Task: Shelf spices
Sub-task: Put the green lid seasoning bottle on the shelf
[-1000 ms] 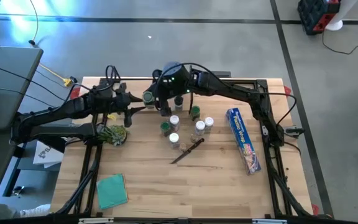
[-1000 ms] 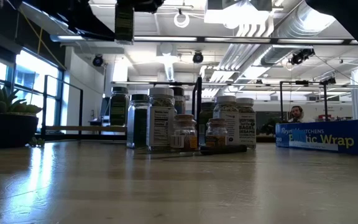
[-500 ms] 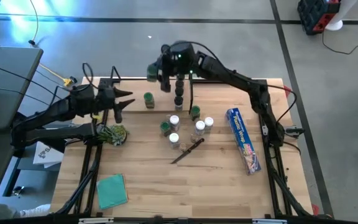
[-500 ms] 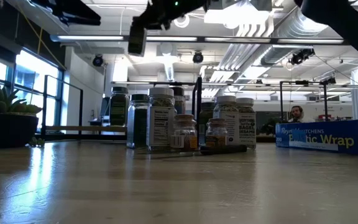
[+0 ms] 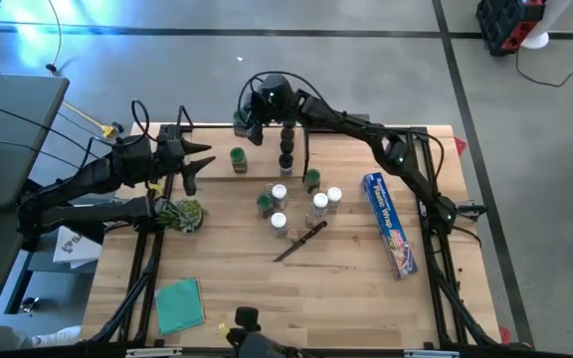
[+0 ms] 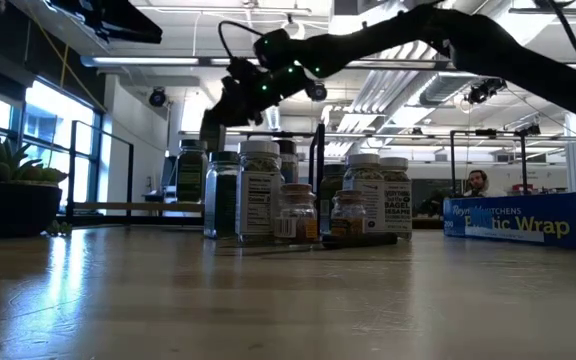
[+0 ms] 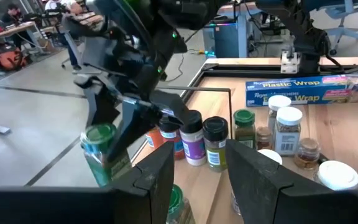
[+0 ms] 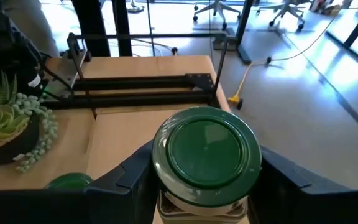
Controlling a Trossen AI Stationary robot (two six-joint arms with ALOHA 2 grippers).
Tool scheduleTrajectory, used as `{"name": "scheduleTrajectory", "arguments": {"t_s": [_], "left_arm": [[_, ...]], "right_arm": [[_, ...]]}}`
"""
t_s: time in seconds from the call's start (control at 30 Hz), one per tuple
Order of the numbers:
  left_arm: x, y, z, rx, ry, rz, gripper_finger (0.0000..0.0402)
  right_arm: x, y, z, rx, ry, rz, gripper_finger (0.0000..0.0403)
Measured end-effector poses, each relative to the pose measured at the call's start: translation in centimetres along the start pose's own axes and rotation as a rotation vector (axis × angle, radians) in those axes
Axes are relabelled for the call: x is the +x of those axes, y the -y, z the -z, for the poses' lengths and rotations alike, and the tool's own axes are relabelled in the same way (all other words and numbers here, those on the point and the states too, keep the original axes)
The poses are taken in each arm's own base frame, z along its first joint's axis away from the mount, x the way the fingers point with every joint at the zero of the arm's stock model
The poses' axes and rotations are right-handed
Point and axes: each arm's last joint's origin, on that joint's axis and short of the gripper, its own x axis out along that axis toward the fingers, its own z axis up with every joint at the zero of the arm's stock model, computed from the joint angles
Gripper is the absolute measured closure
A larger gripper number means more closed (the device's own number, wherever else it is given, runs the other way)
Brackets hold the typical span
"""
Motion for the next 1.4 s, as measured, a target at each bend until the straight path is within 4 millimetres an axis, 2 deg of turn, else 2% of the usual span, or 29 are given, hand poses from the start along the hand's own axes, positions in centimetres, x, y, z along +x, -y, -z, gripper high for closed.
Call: {"name": "scheduleTrajectory", "arguments": {"t_s": [0.43, 1.2, 1.4], "left_arm": [[0.0, 0.0, -0.1, -0.005, 0.008, -0.001, 0.0261], [0.0, 0.0, -0.1, -0.006, 0.008, -0.001, 0.0261], [0.0, 0.0, -0.1, -0.006, 0.007, -0.001, 0.0261]], "right_arm": [[2.2, -0.5, 2.7, 0.033, -0.043, -0.127, 0.0214], [2.7, -1.7, 3.5, -0.026, -0.119, -0.115, 0.0213], [2.8, -1.8, 3.4, -0.012, -0.121, -0.109, 0.0157]]}}
